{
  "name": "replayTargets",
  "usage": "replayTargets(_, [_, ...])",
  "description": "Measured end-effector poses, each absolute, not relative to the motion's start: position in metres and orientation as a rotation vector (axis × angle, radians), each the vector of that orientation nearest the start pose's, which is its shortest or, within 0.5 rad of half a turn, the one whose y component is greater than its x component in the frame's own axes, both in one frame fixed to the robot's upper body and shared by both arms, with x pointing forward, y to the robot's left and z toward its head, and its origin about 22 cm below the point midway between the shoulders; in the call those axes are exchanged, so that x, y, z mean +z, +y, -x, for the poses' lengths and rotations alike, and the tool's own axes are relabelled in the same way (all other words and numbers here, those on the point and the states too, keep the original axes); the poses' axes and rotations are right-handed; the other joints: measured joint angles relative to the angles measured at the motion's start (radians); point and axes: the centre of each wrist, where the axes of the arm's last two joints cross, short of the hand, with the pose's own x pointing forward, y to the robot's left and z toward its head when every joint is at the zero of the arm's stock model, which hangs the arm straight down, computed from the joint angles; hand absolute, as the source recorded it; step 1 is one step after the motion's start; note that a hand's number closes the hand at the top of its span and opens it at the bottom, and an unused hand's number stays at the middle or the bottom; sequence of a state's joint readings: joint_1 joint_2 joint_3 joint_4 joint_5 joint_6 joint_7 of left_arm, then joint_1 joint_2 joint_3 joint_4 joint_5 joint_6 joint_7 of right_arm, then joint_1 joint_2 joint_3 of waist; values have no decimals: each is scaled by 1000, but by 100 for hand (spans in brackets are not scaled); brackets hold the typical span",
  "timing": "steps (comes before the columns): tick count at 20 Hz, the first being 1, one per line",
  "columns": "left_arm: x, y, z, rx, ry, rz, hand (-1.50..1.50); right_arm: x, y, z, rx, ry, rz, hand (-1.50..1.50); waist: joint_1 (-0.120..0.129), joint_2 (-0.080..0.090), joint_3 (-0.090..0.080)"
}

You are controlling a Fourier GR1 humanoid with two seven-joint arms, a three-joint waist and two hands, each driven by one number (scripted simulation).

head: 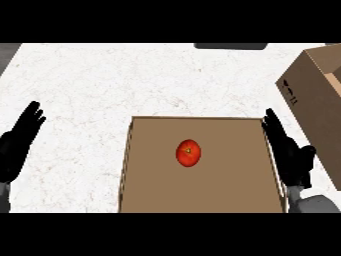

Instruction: Pick the tomato from the tray and place it in the cardboard box

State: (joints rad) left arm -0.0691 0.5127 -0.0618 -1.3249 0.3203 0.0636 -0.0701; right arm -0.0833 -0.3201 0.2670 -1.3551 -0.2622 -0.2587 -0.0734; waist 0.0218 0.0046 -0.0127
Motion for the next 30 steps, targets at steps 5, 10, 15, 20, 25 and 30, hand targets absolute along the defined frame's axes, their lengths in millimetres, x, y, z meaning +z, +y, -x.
replayTargets(5, [35,330,-272,-262,-1591,-190,0,52,-233,-293,269,-1728,-74,-150,-1,-9,10])
replayTargets(10, [56,296,-289,-445,-1707,-117,0,128,-235,-326,670,-1946,-122,-150,2,-4,11])
replayTargets(15, [67,276,-296,-521,-1747,-80,0,149,-246,-347,960,-2068,-165,-150,10,4,14])
replayTargets(20, [66,270,-295,-537,-1755,-78,0,153,-239,-358,1257,-2119,-150,-150,6,2,14])
replayTargets(25, [64,266,-296,-535,-1750,-83,0,173,-220,-361,1595,-2002,-50,-150,-4,-3,12])
replayTargets(30, [67,269,-294,-527,-1743,-99,0,182,-185,-341,1875,-1853,29,-150,-16,-9,12])
